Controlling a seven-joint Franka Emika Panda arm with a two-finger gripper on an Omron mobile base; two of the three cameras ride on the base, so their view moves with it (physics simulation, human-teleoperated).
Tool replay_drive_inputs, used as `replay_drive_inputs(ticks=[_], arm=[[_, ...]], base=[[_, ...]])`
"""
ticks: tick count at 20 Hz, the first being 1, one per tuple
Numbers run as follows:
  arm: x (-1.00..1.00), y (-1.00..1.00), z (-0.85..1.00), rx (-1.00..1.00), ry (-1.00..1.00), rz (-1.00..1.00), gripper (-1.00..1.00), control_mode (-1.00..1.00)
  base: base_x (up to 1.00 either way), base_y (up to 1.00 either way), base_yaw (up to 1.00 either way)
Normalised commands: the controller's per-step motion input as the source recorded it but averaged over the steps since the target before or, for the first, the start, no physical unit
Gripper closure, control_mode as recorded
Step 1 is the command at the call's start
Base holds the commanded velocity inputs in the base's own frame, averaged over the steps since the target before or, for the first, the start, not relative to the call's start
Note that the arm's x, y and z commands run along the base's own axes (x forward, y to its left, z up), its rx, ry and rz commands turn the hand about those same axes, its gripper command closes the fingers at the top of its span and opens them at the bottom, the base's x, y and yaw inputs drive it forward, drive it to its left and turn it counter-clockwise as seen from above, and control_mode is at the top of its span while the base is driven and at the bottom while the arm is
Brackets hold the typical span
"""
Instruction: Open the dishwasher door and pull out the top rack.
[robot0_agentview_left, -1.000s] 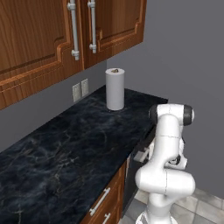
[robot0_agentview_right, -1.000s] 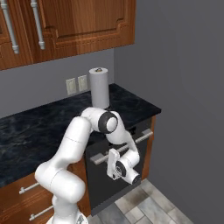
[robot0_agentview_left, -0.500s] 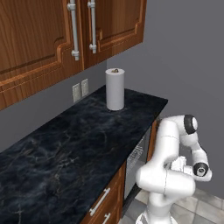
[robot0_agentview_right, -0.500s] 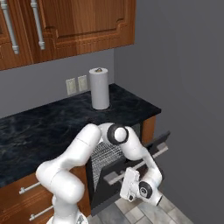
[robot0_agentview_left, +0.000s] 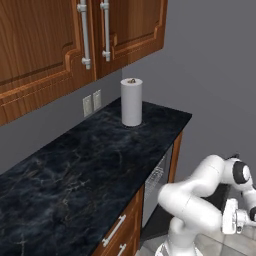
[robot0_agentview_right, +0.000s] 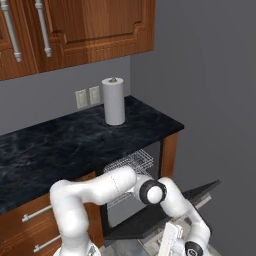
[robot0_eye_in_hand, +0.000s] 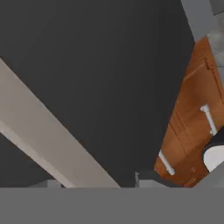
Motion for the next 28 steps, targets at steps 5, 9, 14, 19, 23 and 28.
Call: replay_drive_inputs(ticks=[5,9,14,19,23,28], arm=[[0.02,-0.96,-0.13,0.0,0.13,0.12,1.0,-1.0],[-0.02,-0.82,0.82,0.06,0.01,0.07,-1.0,-1.0],[-0.19,-0.72,1.0,0.08,0.0,0.1,-1.0,-1.0],[-0.01,0.19,1.0,-0.03,0.0,0.0,-1.0,-1.0],[-0.13,0.92,1.0,-0.3,0.0,0.0,-1.0,-1.0],[-0.08,0.7,1.0,-0.36,0.01,-0.03,-1.0,-1.0]], base=[[0.0,0.0,0.0],[0.0,0.0,0.0],[0.0,0.0,0.0],[0.0,0.0,0.0],[0.0,0.0,0.0],[0.0,0.0,0.0]])
